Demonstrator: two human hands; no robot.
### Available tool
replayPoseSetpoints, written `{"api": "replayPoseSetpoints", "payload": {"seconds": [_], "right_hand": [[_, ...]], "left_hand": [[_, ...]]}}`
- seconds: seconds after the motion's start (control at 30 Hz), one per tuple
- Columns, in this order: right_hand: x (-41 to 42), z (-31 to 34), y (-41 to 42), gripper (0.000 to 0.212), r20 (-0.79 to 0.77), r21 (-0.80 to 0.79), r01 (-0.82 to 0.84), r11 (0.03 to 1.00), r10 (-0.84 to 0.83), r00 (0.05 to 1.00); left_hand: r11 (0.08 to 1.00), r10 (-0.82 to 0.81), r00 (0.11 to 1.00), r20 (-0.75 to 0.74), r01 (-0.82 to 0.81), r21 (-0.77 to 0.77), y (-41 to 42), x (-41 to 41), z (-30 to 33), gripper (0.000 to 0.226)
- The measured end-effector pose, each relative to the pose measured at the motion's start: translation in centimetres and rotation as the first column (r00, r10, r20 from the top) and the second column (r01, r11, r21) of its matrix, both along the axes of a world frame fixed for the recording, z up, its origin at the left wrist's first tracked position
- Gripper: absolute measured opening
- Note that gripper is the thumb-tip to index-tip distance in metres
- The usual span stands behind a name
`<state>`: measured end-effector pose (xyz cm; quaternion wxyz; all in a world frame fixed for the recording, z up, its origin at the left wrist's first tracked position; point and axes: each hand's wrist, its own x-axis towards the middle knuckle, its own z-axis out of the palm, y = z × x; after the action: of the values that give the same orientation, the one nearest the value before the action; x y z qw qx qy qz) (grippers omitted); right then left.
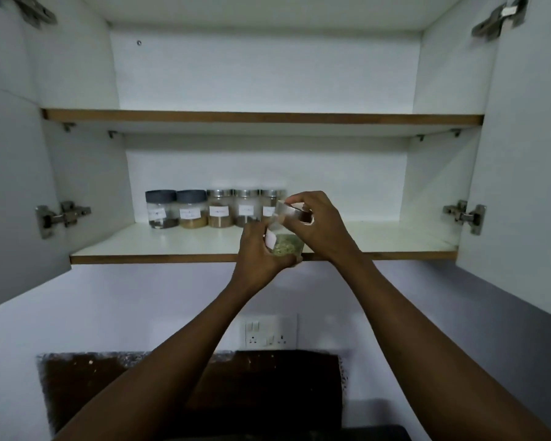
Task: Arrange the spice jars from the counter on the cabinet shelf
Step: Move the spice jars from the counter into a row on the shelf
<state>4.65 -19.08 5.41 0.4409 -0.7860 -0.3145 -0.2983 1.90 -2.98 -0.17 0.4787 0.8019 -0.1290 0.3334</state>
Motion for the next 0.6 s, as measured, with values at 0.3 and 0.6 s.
{"api": "replayPoseSetpoints", "payload": {"seconds": [0.3, 0.6], "right_hand": [[6.4, 2.9, -0.8, 0.052, 0.013, -0.31, 0.091, 0.946, -0.092, 0.996], [13.7, 4.2, -2.6, 0.044, 0.016, -0.428, 0.118, 0.896, -0.124, 0.992]], "left_hand": [[0.989, 0.051, 0.994, -0.092, -0.037, 0.145, -2.3, 6.1, 1.7, 0.081], [0.857, -0.013, 0.924, -0.381, 0.207, 0.471, -1.4, 13.1, 3.2, 0.055]]}}
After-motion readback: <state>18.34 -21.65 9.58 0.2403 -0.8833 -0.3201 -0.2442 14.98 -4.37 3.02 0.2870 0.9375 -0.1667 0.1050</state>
